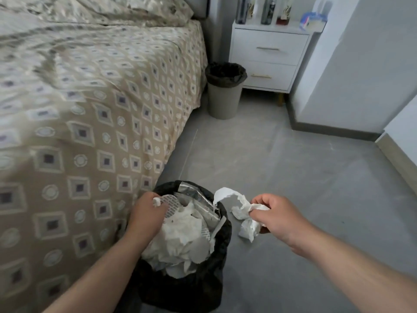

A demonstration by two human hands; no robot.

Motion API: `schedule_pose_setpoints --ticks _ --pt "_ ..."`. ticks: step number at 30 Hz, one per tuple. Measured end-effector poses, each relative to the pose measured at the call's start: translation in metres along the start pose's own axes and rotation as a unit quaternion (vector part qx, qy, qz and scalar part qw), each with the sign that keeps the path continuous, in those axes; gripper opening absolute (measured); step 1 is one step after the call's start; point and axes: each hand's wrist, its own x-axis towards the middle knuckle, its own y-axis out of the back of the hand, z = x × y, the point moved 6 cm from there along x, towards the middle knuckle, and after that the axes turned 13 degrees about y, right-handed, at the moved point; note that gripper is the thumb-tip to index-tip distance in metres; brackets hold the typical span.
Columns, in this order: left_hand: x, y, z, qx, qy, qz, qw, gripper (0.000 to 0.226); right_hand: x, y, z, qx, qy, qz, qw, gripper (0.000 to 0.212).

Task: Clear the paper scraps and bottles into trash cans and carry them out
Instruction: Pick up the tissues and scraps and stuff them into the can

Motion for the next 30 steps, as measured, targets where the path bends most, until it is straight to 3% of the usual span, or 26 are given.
schedule_pose_setpoints --ticks 3,7,10,14,19,22,25,30 --pt "0.014 -0.011 0.006 0.028 -0.015 0.006 0.999 0.005 0.003 -0.006 0.000 -0.015 0.006 -0.008 1.000 0.008" --pt "0.023 -0.028 0.011 0.034 -0.023 -0.028 0.999 0.018 0.006 -0.012 -0.001 -0.038 0.020 -0.017 0.999 0.001" --pt "0.016 -0.028 0.008 -0.044 -0.016 -0.063 0.997 0.037 0.008 -0.017 -0.002 -0.043 0.019 -0.023 0.999 0.001" --pt "0.011 -0.009 -0.008 -0.135 -0.035 -0.081 0.987 0.041 0.010 -0.018 -0.004 -0.050 0.017 -0.027 0.998 0.002" --pt "0.009 0.016 -0.036 0.034 -0.096 0.017 0.995 0.048 0.002 -0.036 -0.006 -0.082 0.027 -0.052 0.995 0.002" --pt "0.005 0.008 -0.059 0.121 -0.114 0.013 0.986 0.062 0.006 -0.076 -0.008 -0.119 0.072 -0.111 0.984 0.013" --pt "0.005 0.001 -0.078 0.126 -0.120 0.000 0.985 0.079 0.018 -0.121 -0.014 -0.180 0.114 -0.151 0.965 0.035" --pt "0.011 -0.001 -0.088 0.113 -0.135 0.000 0.984 0.078 0.036 -0.167 -0.007 -0.231 0.108 -0.176 0.951 0.053"
